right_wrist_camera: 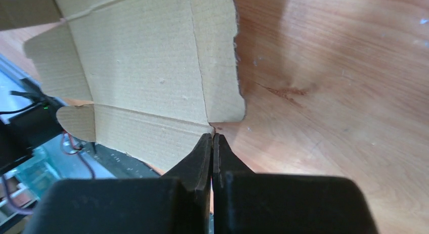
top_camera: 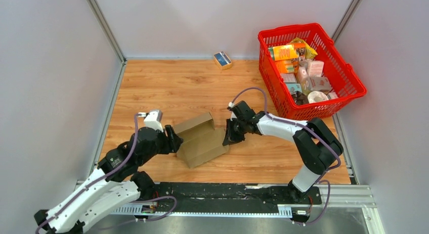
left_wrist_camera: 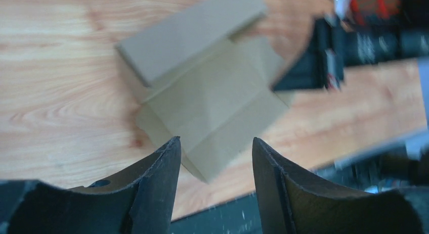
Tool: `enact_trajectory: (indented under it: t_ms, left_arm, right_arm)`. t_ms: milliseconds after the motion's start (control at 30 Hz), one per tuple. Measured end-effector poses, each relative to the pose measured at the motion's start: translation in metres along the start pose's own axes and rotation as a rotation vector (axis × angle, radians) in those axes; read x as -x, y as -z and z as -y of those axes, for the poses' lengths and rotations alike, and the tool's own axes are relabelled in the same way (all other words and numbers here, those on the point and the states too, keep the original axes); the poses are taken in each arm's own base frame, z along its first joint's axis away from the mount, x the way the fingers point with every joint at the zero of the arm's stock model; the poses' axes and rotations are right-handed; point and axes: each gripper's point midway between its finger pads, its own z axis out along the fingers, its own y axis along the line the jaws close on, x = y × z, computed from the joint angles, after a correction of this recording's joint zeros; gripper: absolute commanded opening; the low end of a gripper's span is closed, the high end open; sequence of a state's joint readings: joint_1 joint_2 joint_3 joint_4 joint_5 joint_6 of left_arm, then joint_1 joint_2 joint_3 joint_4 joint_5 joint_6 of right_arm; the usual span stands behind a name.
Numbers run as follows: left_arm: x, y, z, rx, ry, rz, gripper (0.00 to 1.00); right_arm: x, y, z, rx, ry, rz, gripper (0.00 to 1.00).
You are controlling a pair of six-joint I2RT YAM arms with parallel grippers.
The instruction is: Fold the paper box
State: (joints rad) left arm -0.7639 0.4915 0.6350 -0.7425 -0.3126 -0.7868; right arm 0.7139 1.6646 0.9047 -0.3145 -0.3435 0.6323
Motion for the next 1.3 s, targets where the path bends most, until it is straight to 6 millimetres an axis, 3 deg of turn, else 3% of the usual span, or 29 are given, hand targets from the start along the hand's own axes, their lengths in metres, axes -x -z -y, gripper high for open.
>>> enact_trajectory:
  t_ms: [167,267,333,400,467,667,800,967,1100,1133,1200,1233,1300]
  left_arm:
    - [-0.004,0.02,0.077,-0.187,-0.354,-0.167,0.63]
    - [-0.027,0.007,0.129,-0.233,-0.668,-0.237,0.64]
    - [-0.052,-0.011,0.141,-0.212,-0.85,-0.29,0.65]
    - [-0.08,-0.029,0.139,-0.165,-1.038,-0.358,0.66]
    - [-0.097,-0.043,0.132,-0.117,-1.174,-0.398,0.66]
    - [-0.1,-0.061,0.125,-0.019,-1.364,-0.417,0.63]
    - [-0.098,-0.062,0.13,-0.013,-1.375,-0.413,0.5]
    - [-0.105,-0.068,0.124,0.019,-1.408,-0.448,0.23]
    - [-0.104,-0.067,0.118,0.044,-1.426,-0.458,0.11]
    - [-0.103,-0.067,0.118,0.047,-1.428,-0.456,0.04]
    - [-0.1,-0.067,0.119,0.055,-1.43,-0.447,0.01]
    - [-0.098,-0.067,0.119,0.058,-1.432,-0.442,0.0]
    - [-0.096,-0.066,0.119,0.057,-1.424,-0.442,0.0]
  right_arm:
    - [0.008,0.019,-0.011,0.046,-0.056,-0.063,0.0]
    - [0.011,0.029,-0.02,0.073,-0.072,-0.096,0.0]
    - [0.011,0.034,-0.027,0.101,-0.082,-0.118,0.0]
    - [0.008,0.038,-0.03,0.118,-0.091,-0.141,0.0]
    - [0.004,0.04,-0.031,0.128,-0.103,-0.164,0.0]
    - [-0.004,0.044,-0.035,0.153,-0.132,-0.21,0.0]
    - [-0.006,0.046,-0.038,0.169,-0.151,-0.225,0.0]
    - [-0.005,0.049,-0.039,0.171,-0.157,-0.221,0.01]
    - [-0.004,0.054,-0.041,0.174,-0.157,-0.215,0.03]
    - [-0.002,0.056,-0.041,0.175,-0.157,-0.21,0.1]
    - [0.0,0.059,-0.042,0.178,-0.158,-0.204,0.23]
    - [0.0,0.062,-0.043,0.181,-0.155,-0.207,0.42]
    - [0.006,0.069,-0.044,0.186,-0.119,-0.201,0.57]
